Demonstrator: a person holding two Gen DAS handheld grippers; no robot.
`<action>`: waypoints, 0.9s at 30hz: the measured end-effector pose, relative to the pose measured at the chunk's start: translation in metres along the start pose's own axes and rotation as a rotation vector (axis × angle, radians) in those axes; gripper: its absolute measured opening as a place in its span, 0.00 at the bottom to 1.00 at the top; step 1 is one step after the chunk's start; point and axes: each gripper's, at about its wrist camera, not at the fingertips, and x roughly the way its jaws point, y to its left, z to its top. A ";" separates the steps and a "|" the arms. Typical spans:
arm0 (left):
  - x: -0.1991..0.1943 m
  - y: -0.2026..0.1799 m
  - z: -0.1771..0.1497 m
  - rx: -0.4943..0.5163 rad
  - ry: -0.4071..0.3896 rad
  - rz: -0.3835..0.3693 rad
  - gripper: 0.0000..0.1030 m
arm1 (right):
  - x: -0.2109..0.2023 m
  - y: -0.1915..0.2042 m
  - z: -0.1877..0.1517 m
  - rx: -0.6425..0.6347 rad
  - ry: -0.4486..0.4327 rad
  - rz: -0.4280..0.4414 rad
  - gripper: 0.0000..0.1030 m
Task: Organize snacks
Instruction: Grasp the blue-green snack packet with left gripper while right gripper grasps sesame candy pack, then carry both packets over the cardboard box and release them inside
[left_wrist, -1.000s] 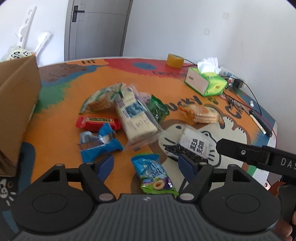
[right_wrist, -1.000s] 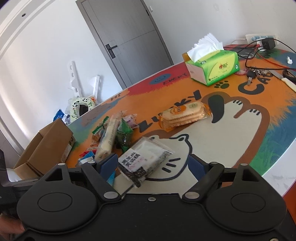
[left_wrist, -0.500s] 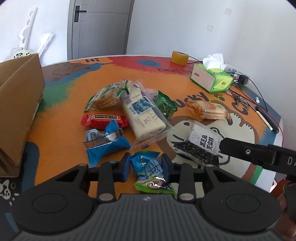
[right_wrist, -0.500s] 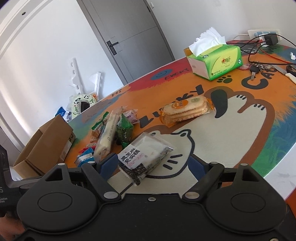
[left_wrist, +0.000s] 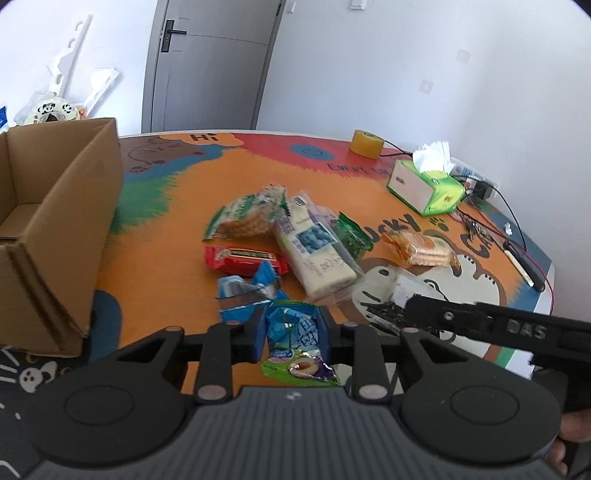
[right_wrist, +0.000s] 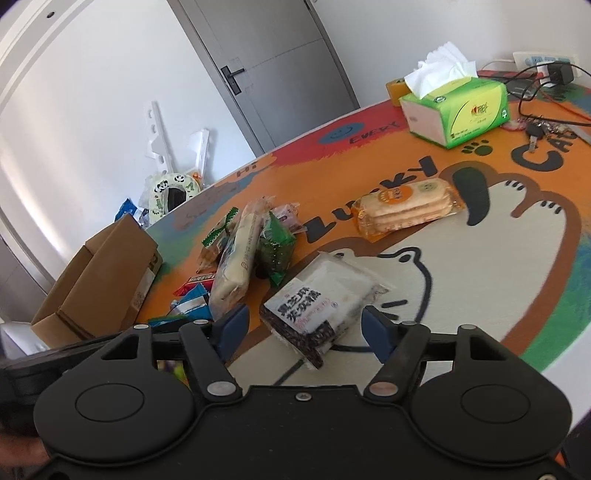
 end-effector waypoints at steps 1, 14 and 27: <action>-0.002 0.004 0.001 -0.006 -0.005 0.003 0.26 | 0.004 0.002 0.002 -0.002 0.000 -0.010 0.69; -0.009 0.029 0.007 -0.053 -0.027 0.026 0.26 | 0.026 0.026 -0.001 -0.133 0.012 -0.146 0.51; -0.044 0.020 0.023 -0.031 -0.124 0.026 0.26 | -0.016 0.036 0.012 -0.107 -0.094 -0.054 0.47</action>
